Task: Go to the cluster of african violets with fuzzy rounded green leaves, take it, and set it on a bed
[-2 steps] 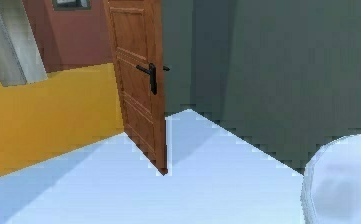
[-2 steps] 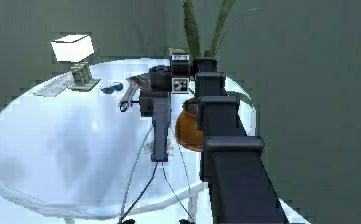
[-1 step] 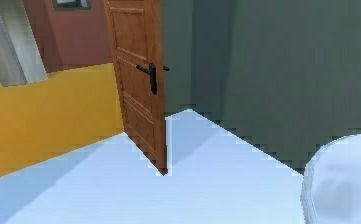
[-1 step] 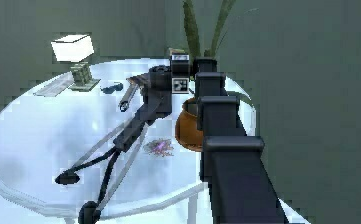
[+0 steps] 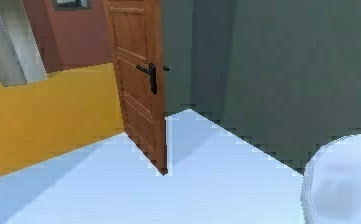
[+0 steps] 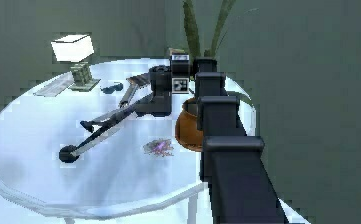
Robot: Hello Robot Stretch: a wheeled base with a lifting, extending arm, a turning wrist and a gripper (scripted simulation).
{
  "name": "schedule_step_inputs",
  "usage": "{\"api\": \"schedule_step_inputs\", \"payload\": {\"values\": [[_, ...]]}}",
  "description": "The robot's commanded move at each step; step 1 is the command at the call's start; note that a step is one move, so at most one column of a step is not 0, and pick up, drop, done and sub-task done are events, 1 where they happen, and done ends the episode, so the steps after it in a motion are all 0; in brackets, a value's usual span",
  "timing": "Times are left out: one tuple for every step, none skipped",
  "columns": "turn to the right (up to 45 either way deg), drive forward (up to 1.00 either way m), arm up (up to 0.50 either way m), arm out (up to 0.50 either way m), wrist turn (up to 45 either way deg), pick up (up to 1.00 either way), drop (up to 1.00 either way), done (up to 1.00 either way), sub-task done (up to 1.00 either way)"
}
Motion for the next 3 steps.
{"api": "schedule_step_inputs", "payload": {"values": [[0.0, 0.0, 0.0, 0.0, 45.0, 0.0, 0.0, 0.0, 0.0], [0.0, 0.0, 0.0, 0.0, 18.0, 0.0, 0.0, 0.0, 0.0], [0.0, 0.0, -0.24, 0.0, 0.0, 0.0, 0.0, 0.0, 0.0]]}}
